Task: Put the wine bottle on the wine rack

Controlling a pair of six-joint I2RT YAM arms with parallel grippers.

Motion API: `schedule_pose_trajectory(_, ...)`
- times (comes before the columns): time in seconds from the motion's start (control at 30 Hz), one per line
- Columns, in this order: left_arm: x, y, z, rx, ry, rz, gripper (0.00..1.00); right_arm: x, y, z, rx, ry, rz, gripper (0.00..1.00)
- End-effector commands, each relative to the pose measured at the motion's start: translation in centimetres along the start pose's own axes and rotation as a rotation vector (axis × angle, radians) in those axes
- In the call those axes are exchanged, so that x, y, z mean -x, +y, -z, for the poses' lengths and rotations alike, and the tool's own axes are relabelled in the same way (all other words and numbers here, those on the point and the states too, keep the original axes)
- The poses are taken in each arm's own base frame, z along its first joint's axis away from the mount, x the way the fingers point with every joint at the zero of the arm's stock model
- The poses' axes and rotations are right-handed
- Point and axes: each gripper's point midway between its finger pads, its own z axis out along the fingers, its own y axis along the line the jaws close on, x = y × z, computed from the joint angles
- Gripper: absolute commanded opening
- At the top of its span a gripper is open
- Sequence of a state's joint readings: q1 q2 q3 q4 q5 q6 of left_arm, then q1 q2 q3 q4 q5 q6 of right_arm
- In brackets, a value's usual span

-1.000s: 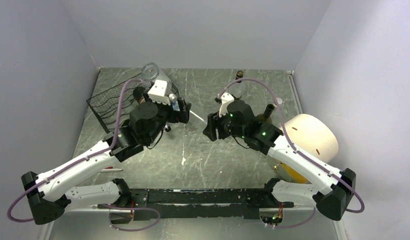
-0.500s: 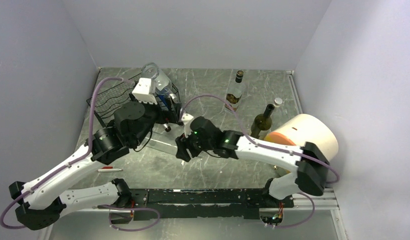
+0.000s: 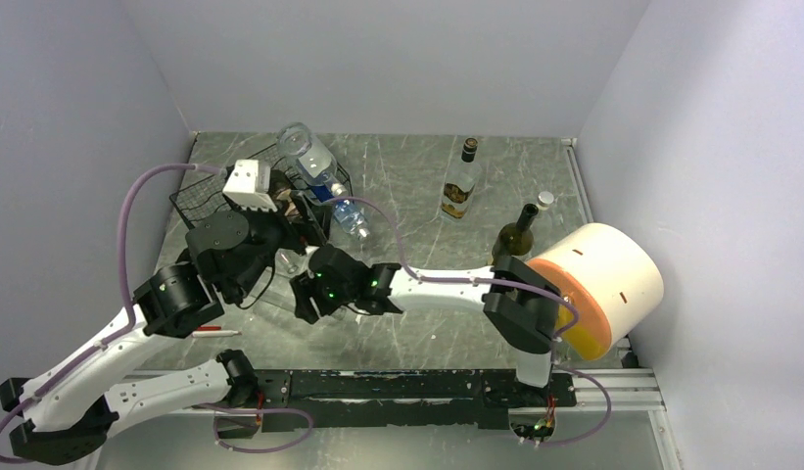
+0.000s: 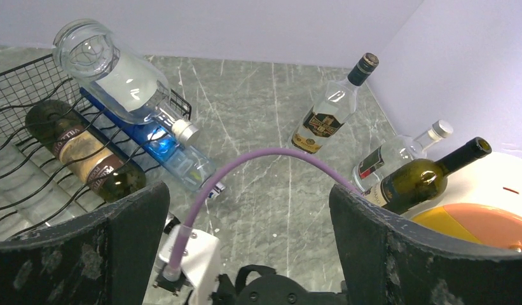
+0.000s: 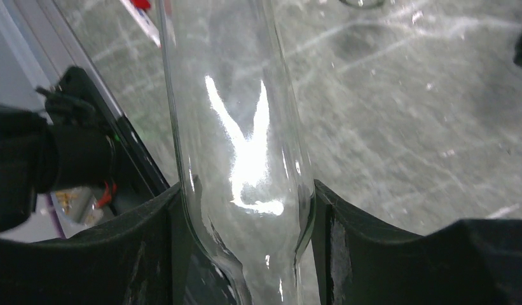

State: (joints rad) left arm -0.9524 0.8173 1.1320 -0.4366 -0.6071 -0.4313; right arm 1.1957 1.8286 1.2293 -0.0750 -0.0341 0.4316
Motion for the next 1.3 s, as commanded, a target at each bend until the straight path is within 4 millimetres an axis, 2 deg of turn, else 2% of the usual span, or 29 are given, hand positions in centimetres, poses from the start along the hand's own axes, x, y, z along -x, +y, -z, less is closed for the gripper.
schedule_pose_trajectory(0.0, 0.3, 1.0, 0.9, 0.03, 0.001, 0.011, 1.0, 5.9, 1.9, -1.3, -0.002, -0.187, -0.082, 0.0)
schedule_pose_trajectory(0.13, 0.5, 1.3, 1.3, 0.031, -0.003, 0.008, 1.0, 6.2, 1.9, -3.0, -0.013, -0.186, -0.094, 0.0)
schedule_pose_trajectory(0.37, 0.8, 2.0, 1.9, 0.051, -0.006, 0.008, 1.0, 7.7, 2.0, -4.3, -0.04, -0.203, -0.104, 0.0)
schedule_pose_trajectory(0.57, 0.7, 1.9, 1.9, 0.04, -0.004, 0.008, 1.0, 7.1, 1.1, -6.5, -0.097, -0.172, -0.151, 0.0)
schedule_pose_trajectory(0.7, 1.1, 1.5, 1.7, 0.026, -0.009, -0.014, 1.0, 7.5, 0.8, -7.6, -0.12, -0.182, -0.175, 0.0)
schedule_pose_trajectory(0.97, 2.6, 1.0, 2.0, 0.012, -0.025, -0.038, 1.0, 10.8, 0.8, -9.8, -0.14, -0.305, -0.228, 0.0)
schedule_pose_trajectory(1.27, 4.8, 1.7, 4.5, -0.012, -0.054, -0.016, 1.0, 13.1, 0.4, -13.0, -0.19, -0.372, -0.259, 0.02)
